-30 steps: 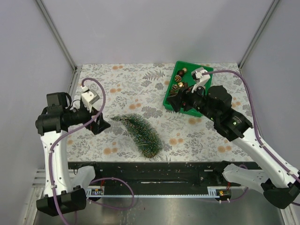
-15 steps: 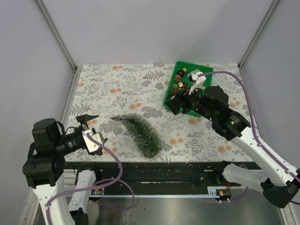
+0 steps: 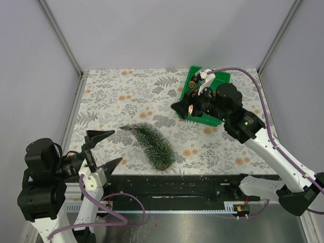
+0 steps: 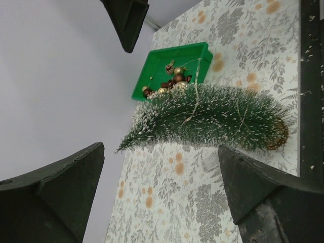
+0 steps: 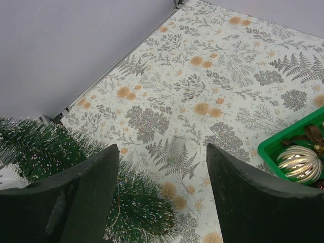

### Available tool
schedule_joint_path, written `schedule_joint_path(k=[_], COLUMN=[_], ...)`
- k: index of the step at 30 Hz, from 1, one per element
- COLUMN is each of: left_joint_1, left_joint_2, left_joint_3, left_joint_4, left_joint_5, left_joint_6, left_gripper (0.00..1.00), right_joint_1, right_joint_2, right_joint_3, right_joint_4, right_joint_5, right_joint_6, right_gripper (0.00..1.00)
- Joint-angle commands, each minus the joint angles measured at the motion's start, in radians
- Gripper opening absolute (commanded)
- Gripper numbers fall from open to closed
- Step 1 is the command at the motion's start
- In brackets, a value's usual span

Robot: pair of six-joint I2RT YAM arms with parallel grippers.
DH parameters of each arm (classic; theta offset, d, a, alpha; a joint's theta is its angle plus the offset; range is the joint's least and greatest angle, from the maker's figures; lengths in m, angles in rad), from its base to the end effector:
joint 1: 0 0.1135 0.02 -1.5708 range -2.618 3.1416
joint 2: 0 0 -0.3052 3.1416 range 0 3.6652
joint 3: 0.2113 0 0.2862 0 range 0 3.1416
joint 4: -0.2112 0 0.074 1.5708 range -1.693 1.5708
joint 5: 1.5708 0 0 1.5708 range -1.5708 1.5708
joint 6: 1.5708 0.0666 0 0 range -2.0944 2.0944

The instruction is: Decorate the small christmas tree

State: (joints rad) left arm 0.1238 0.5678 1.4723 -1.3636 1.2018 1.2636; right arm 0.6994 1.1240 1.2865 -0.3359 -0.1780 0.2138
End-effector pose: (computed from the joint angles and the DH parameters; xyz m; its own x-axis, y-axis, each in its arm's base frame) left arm -0.0158 -0.0646 0.4913 0.6155 0.4230 -0.6650 0.6565 0.1916 0.7296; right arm 0.2159 0.1970 0.4692 -0.2917 0.0275 -0.9561 -0.7216 0.6498 0.2388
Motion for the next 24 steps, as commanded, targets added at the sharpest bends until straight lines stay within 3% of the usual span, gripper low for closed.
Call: schedule_joint_path(k=[1,4,11,20,24], left_joint_1=[-0.003,-0.003,-0.003,-0.006,-0.016], left_joint_2=[-0.049,-0.088,-0.14,-0.152,-0.169], left_joint_3=[-0.044,-0.108,-0.305,-0.365,-0.359], left_joint_4=[-0.184,-0.183,-0.184,-0.184,-0.183], left_joint_5=[0.145,0.169,0.191,0.346,0.387], left_joint_6=[0.029,0.103,0.456,0.732,0.761], left_gripper=[0.99,0.98,0.96,0.88,0.87], right_joint_1=[-0.001,0.0,0.002,0.002,0.0], right_joint_2=[-0.003,-0.007,0.01,0.059,0.074], right_joint_3=[0.02,0.011,0.016,0.076,0.077], right_joint_4=[0.038,0.043,0.048,0.026,0.032], right_joint_5=[-0.025,-0.018,-0.035,-0.121,-0.124], right_joint_6=[-0.007,-0.004,0.012,-0.004,-0.001], right_gripper=[0.76,0.73,0.7,0.68,0.68])
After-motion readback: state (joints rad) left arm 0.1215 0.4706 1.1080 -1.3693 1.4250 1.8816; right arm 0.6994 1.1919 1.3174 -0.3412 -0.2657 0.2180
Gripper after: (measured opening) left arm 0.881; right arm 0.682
